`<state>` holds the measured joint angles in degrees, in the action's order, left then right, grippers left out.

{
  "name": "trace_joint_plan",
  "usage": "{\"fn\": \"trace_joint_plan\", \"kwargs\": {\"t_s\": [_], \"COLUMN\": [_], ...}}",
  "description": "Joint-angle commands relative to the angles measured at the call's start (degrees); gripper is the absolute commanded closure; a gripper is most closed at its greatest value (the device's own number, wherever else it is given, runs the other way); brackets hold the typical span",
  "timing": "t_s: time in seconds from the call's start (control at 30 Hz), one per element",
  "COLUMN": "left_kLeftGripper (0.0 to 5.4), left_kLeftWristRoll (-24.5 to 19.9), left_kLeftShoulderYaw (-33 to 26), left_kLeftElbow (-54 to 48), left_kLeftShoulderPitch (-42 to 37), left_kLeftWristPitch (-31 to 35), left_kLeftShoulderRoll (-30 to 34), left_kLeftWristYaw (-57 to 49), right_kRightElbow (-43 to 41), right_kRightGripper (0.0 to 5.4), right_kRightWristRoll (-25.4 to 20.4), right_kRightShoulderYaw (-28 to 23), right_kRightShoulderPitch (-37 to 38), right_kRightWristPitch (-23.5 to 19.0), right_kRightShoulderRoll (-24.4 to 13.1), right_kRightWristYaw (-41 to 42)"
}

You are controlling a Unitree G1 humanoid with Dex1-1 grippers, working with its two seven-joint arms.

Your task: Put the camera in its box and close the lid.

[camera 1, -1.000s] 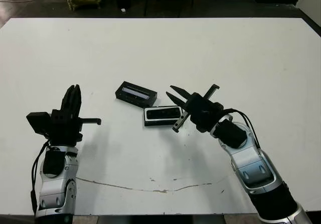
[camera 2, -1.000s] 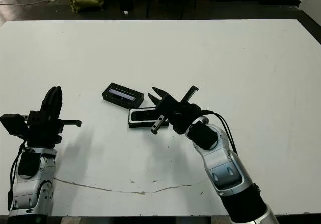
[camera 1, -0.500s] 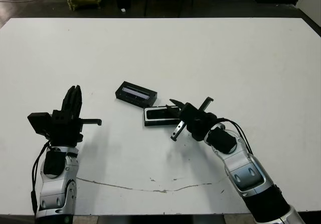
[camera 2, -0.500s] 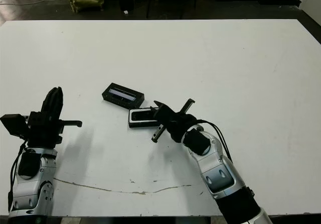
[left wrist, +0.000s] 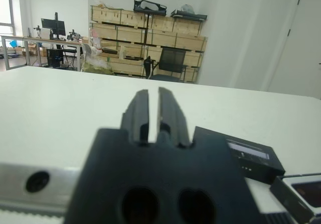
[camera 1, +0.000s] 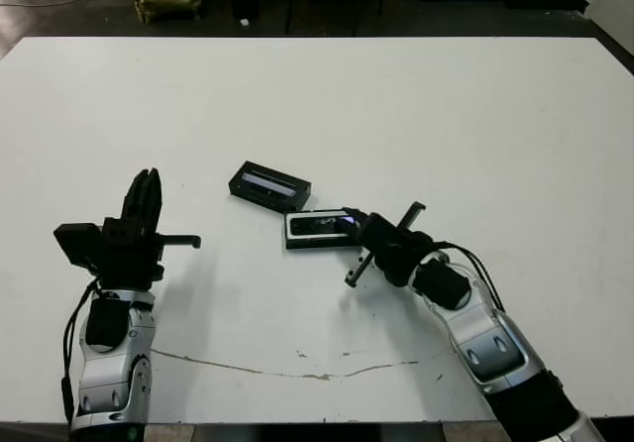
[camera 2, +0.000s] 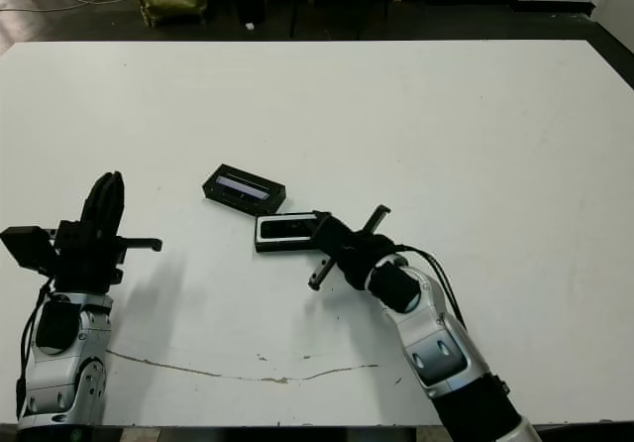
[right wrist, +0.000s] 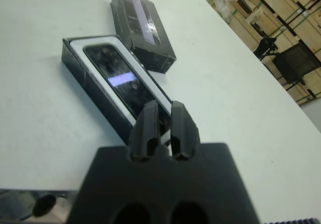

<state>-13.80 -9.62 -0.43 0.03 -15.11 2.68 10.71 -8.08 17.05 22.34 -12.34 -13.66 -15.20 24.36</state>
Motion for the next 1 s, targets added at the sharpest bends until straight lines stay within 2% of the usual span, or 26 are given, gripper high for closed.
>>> {"fn": "trace_joint_plan", "kwargs": {"t_s": [0.03,0.3,0.5,0.57,0.67,0.8,0.87,1.0], "left_kLeftGripper": [5.4,5.4,5.4,5.4,5.4,5.4,5.4,5.4], "left_kLeftWristRoll": [0.9,-0.6,0.4,1.6,2.0,2.4,3.0,6.0], "left_kLeftShoulderYaw": [0.0,-0.2,-0.2,-0.4,-1.1,-1.0,-0.2,5.7], "left_kLeftElbow": [0.9,0.4,-0.3,-0.4,-3.4,-5.8,-4.2,7.8], "left_kLeftShoulderPitch": [0.6,0.6,0.3,-0.6,-3.0,-8.9,-13.8,-28.9], "left_kLeftWristPitch": [-0.2,0.6,0.1,-1.0,2.3,8.8,12.2,17.5], "left_kLeftShoulderRoll": [0.4,0.4,1.4,2.7,6.4,15.3,20.4,29.0], "left_kLeftWristYaw": [-0.3,0.3,0.4,0.7,1.6,6.7,10.6,22.3], "right_kRightElbow": [-1.2,-6.3,-7.6,-8.4,-10.7,-12.2,-13.0,-15.2], "right_kRightGripper": [5.39,5.39,5.39,5.39,5.39,5.39,5.39,5.39], "right_kRightWristRoll": [0.0,-2.9,-11.8,-15.0,-21.7,-29.0,-31.8,-34.4], "right_kRightShoulderYaw": [-0.2,-5.0,-12.4,-14.6,-18.0,-20.7,-21.3,-21.8], "right_kRightShoulderPitch": [2.5,4.6,7.3,7.9,8.6,9.0,9.1,9.9], "right_kRightWristPitch": [-4.0,-4.3,4.6,6.1,5.0,4.9,3.7,1.5], "right_kRightShoulderRoll": [-1.9,-3.7,-1.2,-0.4,0.4,0.5,0.3,-0.3], "right_kRightWristYaw": [2.1,2.6,0.6,0.3,1.5,3.2,3.7,3.1]}}
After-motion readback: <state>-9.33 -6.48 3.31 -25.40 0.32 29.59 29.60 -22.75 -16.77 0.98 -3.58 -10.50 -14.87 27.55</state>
